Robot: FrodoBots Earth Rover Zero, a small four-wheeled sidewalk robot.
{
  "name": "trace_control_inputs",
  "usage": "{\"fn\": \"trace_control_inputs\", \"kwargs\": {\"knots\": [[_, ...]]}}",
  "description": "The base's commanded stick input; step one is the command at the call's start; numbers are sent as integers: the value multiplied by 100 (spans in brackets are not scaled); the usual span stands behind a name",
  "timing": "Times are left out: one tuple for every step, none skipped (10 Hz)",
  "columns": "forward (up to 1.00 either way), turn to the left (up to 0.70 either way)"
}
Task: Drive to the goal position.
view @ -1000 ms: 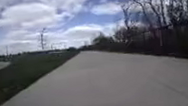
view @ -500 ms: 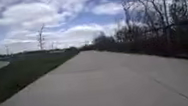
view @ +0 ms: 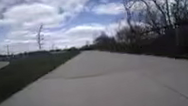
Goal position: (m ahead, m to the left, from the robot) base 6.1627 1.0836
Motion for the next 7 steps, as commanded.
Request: {"fn": "trace_control_inputs", "kwargs": {"knots": [[95, 0], [95, 0], [95, 0], [95, 0], [95, 0], [95, 0], [95, 0]]}}
